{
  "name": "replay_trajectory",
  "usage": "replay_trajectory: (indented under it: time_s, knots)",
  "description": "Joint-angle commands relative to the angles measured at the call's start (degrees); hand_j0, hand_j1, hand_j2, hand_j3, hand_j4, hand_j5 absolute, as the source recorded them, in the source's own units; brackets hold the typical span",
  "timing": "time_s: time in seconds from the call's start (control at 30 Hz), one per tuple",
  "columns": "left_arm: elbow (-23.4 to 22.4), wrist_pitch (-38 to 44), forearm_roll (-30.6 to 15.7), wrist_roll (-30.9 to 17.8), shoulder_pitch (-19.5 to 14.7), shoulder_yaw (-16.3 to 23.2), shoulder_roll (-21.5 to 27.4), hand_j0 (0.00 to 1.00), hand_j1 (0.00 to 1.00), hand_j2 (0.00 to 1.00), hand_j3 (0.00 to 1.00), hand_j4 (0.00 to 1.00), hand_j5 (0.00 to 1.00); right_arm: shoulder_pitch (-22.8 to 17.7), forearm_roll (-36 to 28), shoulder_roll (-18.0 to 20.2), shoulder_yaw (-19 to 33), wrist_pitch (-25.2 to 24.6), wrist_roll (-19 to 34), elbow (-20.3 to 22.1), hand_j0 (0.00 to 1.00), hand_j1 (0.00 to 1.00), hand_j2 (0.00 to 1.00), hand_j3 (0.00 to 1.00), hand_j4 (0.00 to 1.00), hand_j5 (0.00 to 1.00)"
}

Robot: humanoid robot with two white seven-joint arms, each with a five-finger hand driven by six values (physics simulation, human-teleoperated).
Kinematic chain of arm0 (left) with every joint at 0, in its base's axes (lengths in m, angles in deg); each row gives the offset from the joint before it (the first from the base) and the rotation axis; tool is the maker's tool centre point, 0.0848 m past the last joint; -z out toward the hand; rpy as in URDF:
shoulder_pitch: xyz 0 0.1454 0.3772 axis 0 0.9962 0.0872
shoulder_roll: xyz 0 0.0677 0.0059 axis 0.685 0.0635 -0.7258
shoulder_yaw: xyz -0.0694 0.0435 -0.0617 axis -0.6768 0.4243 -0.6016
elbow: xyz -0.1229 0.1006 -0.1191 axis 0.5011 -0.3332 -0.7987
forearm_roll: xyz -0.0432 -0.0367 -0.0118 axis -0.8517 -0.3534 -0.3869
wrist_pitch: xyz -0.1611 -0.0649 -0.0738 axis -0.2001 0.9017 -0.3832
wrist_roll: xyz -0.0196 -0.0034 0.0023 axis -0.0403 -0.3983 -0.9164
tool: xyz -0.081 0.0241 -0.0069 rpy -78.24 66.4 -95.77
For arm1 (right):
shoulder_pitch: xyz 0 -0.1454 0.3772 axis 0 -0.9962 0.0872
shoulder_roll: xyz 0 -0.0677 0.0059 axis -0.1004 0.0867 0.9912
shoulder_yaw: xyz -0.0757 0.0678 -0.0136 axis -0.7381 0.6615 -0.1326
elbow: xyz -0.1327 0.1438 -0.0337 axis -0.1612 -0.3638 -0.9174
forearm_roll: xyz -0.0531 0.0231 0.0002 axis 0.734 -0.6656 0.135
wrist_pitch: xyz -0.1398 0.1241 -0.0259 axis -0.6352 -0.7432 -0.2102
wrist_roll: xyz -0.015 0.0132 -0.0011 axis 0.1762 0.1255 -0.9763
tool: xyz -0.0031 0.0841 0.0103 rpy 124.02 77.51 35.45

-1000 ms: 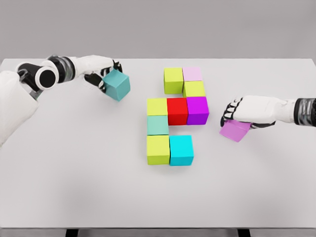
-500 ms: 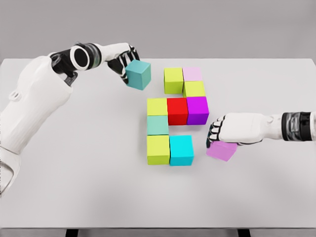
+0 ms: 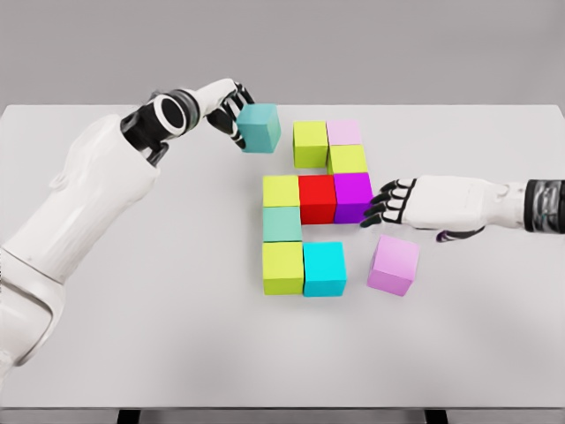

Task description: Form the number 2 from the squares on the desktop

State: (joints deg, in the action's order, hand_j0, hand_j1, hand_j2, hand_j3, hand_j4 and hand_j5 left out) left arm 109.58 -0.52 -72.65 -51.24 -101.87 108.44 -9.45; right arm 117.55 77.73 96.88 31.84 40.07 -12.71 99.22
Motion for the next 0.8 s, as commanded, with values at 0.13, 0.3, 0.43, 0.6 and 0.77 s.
replay_trajectory:
  time_s: [0.13,0.3,0.43,0.6,0.77]
  knots:
    - [-0.09,0.54,-0.40,2.42,0.35,0.24,-0.50,0.52,0.52,0.52,0.52,0.52,0.52,-2.55,-0.64,3.15,4.75,-0.14,-0.02,-3.85,1.00,1.00,1.00,1.00,1.00,1.00]
    - [-0.18,-0.34,-0.84,2.25,0.35,0.24,-0.68,0.60,0.60,0.60,0.60,0.60,0.60,-4.57,-0.11,5.79,5.98,-0.14,-0.02,-5.70,1.00,1.00,1.00,1.00,1.00,1.00]
    - [-0.62,-0.43,-0.84,2.25,0.44,0.86,-0.68,0.69,0.69,0.69,0.69,0.69,0.69,-7.29,2.08,7.10,5.89,-0.14,-0.02,-5.70,1.00,1.00,1.00,1.00,1.00,1.00]
    - [-0.71,-1.13,-0.84,2.25,0.70,1.03,-0.59,0.89,0.89,0.89,0.89,0.89,0.89,-10.19,2.70,7.37,5.63,-0.14,-0.02,-5.00,1.00,1.00,1.00,1.00,1.00,1.00]
    - [-1.23,-2.01,-0.84,2.07,0.70,1.03,-0.68,0.94,0.94,0.94,0.94,0.94,0.94,-11.78,2.79,6.84,5.36,-0.14,-0.02,-3.51,1.00,1.00,1.00,1.00,1.00,1.00]
